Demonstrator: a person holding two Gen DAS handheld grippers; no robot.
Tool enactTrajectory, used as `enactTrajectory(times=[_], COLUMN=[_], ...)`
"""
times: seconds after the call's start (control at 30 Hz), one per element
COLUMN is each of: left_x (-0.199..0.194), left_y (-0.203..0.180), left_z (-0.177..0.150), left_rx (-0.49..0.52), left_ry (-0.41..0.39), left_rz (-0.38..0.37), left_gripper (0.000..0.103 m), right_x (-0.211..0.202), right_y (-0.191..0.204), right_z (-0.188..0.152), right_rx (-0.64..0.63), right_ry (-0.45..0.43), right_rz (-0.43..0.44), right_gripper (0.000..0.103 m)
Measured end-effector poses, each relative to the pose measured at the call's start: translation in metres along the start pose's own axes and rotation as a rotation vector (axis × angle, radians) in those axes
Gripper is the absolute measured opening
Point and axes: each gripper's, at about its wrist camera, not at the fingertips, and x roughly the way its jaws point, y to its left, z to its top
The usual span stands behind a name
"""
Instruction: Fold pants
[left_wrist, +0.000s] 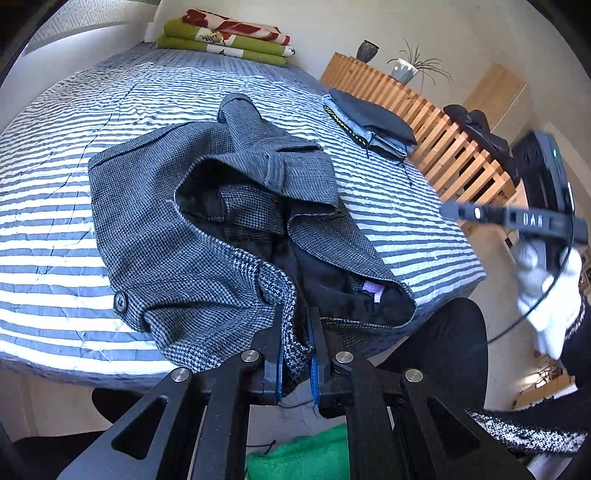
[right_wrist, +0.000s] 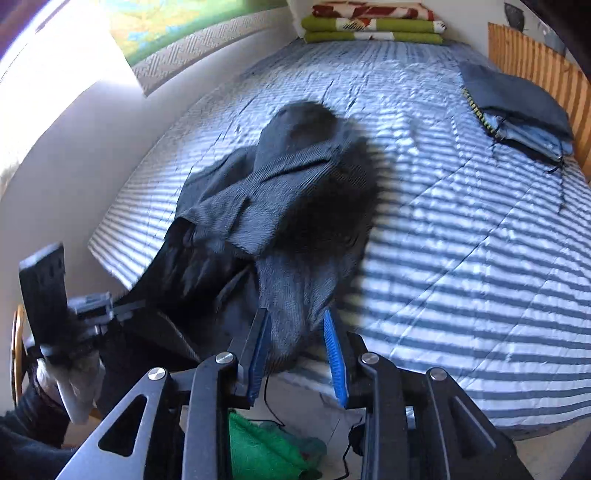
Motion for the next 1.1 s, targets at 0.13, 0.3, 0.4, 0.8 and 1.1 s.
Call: enactTrajectory(times=[0.13, 0.3, 0.4, 0.8, 1.1], left_x=[-0.004, -0.022, -0.026, -0.066, -0.063], left_y=[-0.005, -0.004, -0.002, -0.008, -0.013], left_z=[0.001, 0.014, 0.013, 0.017, 0.029], left_rx=[-0.013, -0.017, -0.029, -0.022, -0.009], left_ry=[-0.033, -0.068, -0.069, -0.109, -0.095], left_rz=[-0.012, -0.023, -0.034, -0.064, -0.077], left_gripper=[0.01, 0.01, 0.01, 0.008, 0.008], right_x=[0.018, 0.096, 0.133, -0.004, 0.024], right_y=[0.035, 0.081, 0.09, -0.011, -0.003], right_z=[0.037, 0.054, 0.052, 0.072, 0.052], right_rx=[-0.148, -0.312, -0.355, -0.197, -0.23], right_ry=[-0.053, 0.072, 0.136, -0.085, 0.072], right_rz=[-0.005, -0.083, -0.16, -0.459, -0.194], right_gripper=[0.046, 0.049, 0.049, 0.0, 0.037])
